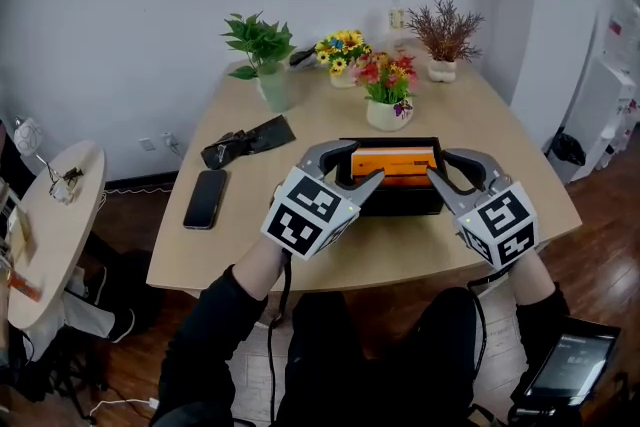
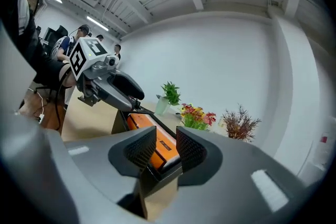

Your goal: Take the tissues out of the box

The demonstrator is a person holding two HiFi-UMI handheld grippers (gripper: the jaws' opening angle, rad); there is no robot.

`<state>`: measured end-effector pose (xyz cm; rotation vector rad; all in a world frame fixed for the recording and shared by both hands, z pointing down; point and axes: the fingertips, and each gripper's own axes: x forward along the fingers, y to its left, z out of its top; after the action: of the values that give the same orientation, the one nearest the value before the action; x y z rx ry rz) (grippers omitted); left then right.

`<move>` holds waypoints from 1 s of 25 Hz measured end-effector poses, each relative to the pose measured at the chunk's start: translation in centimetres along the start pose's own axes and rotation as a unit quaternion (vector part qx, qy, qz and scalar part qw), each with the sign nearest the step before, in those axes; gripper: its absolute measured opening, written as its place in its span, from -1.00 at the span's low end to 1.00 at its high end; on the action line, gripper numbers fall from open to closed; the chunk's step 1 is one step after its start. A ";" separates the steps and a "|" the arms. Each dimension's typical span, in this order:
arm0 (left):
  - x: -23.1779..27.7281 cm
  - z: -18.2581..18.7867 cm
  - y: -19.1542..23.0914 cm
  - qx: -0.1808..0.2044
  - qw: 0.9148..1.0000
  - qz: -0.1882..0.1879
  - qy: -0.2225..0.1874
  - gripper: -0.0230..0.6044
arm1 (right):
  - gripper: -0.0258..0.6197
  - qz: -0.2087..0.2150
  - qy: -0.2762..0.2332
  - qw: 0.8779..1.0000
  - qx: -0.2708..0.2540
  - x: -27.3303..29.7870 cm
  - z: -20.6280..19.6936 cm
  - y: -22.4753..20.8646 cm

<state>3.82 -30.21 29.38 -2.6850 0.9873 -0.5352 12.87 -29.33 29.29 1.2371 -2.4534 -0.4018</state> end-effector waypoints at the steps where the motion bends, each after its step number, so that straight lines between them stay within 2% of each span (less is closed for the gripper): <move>1: 0.6 -0.4 0.0 -0.004 1.000 -0.009 0.014 -0.27 | -0.54 0.008 0.011 1.000 0.001 0.5 -0.3 0.0; 8: 2.6 -3.0 -0.4 -0.039 0.990 -0.087 0.105 -0.14 | -0.35 0.061 0.085 0.994 -0.013 2.5 -2.2 0.1; 12: 3.1 -3.0 0.9 -0.021 0.983 -0.100 0.150 -0.14 | -0.32 0.109 0.127 0.986 -0.006 3.1 -2.6 0.0; 16: 3.4 -2.6 0.1 -0.006 0.973 -0.138 0.185 -0.14 | -0.32 0.155 0.166 0.974 0.000 3.4 -2.9 0.4; 22: 4.6 -3.9 -0.3 0.013 0.957 -0.171 0.236 -0.14 | -0.28 0.169 0.213 0.962 -0.013 4.7 -3.6 0.7; 25: 5.2 -4.6 0.3 0.018 0.954 -0.166 0.247 -0.16 | -0.28 0.166 0.225 0.960 -0.019 5.7 -3.9 0.7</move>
<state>5.41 -34.21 34.80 -2.7526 0.6050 -1.3268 10.98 -33.91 34.11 0.7702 -2.1823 -0.0628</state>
